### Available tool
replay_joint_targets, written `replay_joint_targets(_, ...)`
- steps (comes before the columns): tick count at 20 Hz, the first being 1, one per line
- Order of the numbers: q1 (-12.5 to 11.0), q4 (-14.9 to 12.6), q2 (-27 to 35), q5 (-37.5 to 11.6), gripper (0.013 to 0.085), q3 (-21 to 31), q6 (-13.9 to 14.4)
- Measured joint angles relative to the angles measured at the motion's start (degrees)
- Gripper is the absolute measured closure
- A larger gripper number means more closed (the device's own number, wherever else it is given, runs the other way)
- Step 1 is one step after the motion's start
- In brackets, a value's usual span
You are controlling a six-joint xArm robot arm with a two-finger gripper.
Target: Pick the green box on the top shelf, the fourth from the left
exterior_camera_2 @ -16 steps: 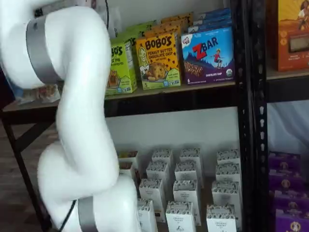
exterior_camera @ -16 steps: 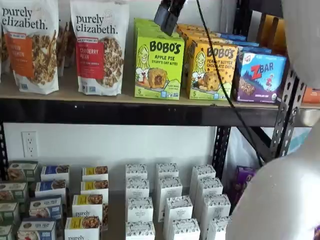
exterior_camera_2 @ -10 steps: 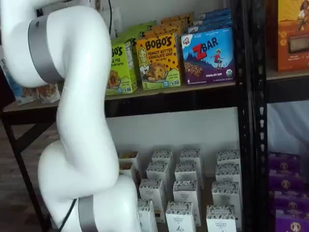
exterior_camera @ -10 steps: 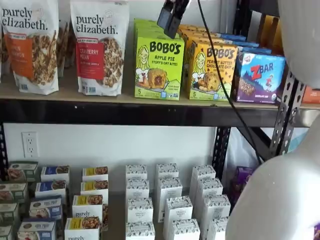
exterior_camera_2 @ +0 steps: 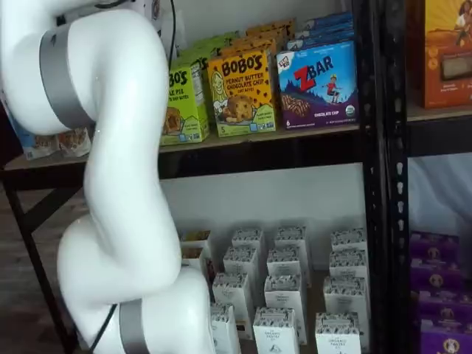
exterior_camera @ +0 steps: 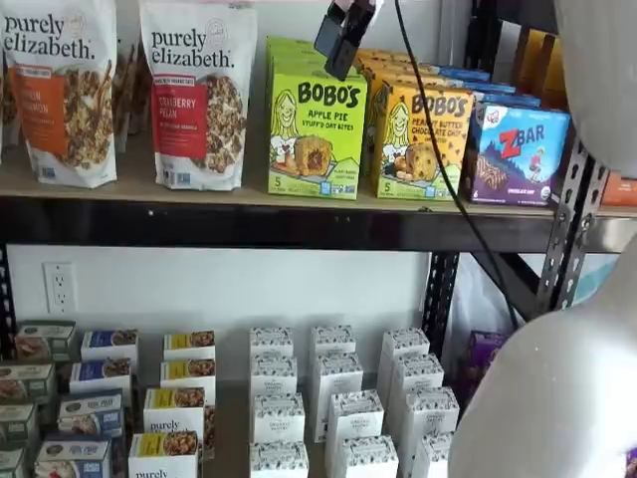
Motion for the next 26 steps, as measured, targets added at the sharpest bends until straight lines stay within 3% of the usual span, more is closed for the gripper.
replay_joint_targets(7,-0.01,-0.69,-0.01,-5.55,0.013,2.54,-0.86)
replay_joint_targets(15,-0.99,-0.71,2.06,-8.52,0.013,1.38,-2.0)
replay_joint_targets(26,-3.5,-2.01,5.3,-8.32,0.013,-1.73,-4.65)
